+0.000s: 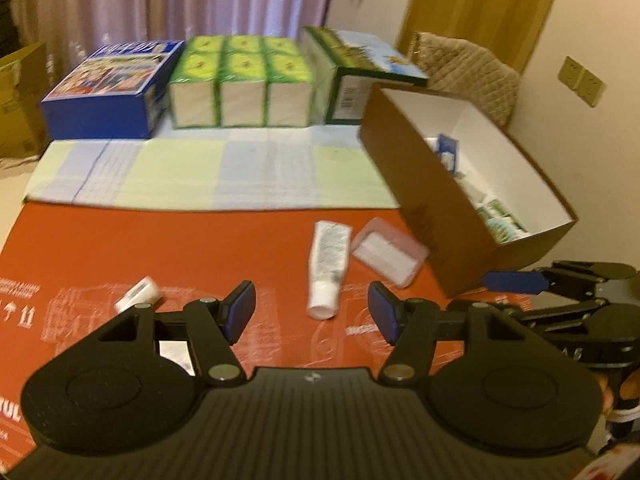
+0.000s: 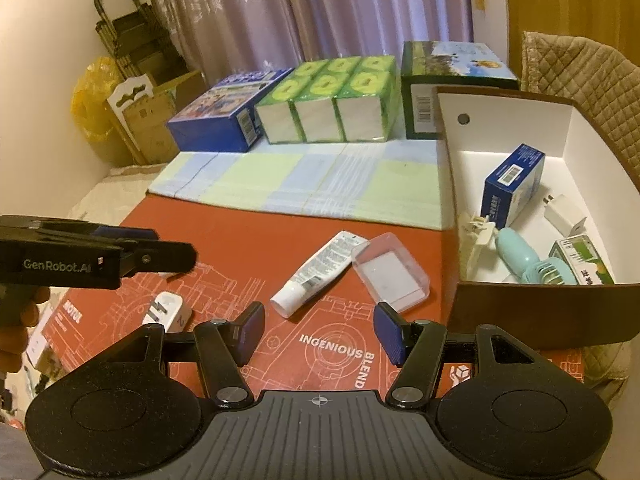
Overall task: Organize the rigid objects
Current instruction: 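Withdraw both tools from the box back over the mat, then grasp the white plug adapter with the left tool while the right tool grasps the clear plastic case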
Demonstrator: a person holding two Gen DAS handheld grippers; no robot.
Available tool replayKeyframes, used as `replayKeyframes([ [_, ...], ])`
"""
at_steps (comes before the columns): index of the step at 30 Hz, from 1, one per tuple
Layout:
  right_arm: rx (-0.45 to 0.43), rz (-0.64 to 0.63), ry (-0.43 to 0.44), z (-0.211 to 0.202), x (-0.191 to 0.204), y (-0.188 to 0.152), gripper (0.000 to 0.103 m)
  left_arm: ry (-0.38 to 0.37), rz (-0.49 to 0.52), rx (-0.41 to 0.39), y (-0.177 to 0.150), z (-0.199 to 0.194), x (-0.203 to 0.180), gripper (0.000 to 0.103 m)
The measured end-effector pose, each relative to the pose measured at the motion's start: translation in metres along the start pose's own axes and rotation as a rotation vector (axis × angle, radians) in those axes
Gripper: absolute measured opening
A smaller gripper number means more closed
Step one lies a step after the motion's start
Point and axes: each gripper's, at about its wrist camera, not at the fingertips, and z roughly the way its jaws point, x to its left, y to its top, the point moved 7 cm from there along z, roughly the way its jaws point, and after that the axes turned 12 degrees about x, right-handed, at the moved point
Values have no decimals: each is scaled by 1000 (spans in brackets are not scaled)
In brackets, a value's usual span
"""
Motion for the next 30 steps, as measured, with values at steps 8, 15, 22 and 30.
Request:
replayKeyframes([
  [8, 42, -18, -68, 32, 1, 1, 57, 119, -91, 6, -22, 0, 53, 58],
  [15, 66, -65, -182, 65, -4, 9, 57, 205, -148, 40, -48, 6, 91, 58],
  [22, 60, -86, -247, 88, -9, 22, 57, 210, -163, 70, -58, 23, 100, 58],
  [30, 88, -103, -302, 111, -19, 30, 57, 185, -103, 108, -59, 51, 91, 58],
])
